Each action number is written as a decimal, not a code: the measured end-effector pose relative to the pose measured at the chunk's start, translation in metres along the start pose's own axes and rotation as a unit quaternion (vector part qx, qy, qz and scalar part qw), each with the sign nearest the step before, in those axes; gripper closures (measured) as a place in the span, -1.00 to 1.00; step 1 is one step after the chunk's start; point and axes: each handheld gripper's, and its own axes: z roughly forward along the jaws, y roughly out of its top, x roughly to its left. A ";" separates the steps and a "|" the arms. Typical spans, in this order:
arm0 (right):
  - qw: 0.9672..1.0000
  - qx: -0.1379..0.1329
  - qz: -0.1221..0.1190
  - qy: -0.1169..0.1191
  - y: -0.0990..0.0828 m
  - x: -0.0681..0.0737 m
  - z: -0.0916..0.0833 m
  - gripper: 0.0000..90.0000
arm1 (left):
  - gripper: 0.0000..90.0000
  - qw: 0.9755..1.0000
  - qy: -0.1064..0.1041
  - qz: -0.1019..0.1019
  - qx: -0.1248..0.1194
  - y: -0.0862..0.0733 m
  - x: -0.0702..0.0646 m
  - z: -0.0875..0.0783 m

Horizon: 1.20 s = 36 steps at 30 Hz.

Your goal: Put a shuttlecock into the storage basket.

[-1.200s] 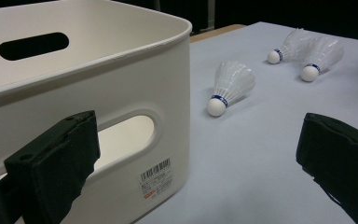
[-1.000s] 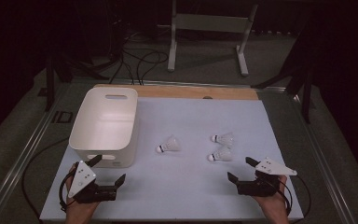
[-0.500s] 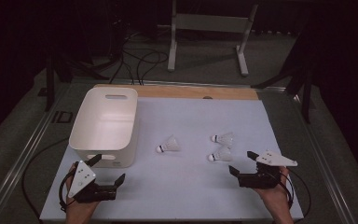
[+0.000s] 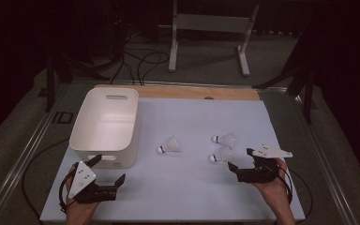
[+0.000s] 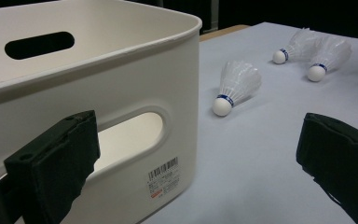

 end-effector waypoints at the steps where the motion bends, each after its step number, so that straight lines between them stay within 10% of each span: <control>1: 1.000 0.000 0.000 0.000 0.000 0.000 0.000 -0.82 | -1.00 1.000 0.000 0.000 0.000 0.000 0.000 0.000; 36: 0.999 0.049 -0.024 0.006 0.016 -0.008 0.039 -0.82 | -1.00 1.000 0.001 0.001 0.013 -0.005 -0.001 0.005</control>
